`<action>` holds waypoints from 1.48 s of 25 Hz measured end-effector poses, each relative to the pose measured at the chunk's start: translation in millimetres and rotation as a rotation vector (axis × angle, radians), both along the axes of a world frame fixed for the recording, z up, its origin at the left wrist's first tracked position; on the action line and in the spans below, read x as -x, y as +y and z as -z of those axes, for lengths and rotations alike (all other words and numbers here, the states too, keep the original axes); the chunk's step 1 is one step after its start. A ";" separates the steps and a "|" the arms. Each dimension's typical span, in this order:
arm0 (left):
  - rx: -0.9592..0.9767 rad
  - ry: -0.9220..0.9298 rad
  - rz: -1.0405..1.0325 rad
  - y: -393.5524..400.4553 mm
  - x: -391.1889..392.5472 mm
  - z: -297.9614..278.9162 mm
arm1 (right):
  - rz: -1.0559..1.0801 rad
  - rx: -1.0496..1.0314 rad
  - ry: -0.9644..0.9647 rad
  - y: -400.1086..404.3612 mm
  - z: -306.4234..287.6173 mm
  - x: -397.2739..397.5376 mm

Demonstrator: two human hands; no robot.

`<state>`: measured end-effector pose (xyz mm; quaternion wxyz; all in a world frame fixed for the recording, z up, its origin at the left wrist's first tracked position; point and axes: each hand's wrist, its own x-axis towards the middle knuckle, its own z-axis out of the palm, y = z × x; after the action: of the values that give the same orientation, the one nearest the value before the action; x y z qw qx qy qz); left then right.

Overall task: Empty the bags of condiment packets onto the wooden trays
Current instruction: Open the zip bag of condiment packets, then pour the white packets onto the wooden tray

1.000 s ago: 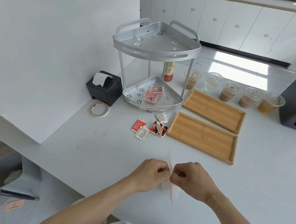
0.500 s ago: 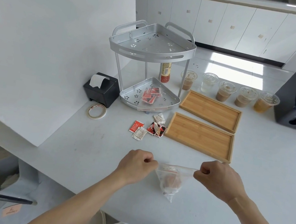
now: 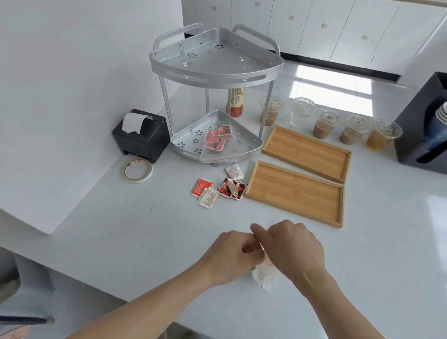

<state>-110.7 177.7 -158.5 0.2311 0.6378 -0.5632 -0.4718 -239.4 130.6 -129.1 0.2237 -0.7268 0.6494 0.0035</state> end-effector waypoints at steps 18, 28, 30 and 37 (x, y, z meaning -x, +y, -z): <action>-0.203 -0.090 0.124 -8.5 -68.3 101.4 | 0.086 0.140 -0.101 15.0 -18.8 29.8; -0.018 0.070 -0.241 -34.3 -21.7 92.6 | -0.041 0.175 -0.200 -45.5 -16.3 83.8; 0.006 0.057 -0.296 -43.9 -16.0 85.7 | -0.009 0.170 -0.231 -62.1 -12.9 96.0; 0.165 -0.069 -0.537 -93.6 -14.7 46.4 | 0.166 0.078 -0.461 -131.4 20.3 118.6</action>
<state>-96.0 84.1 -204.9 0.3796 0.7589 -0.4183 -0.3241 -358.1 -0.9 -149.4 0.3373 -0.6605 0.6384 -0.2057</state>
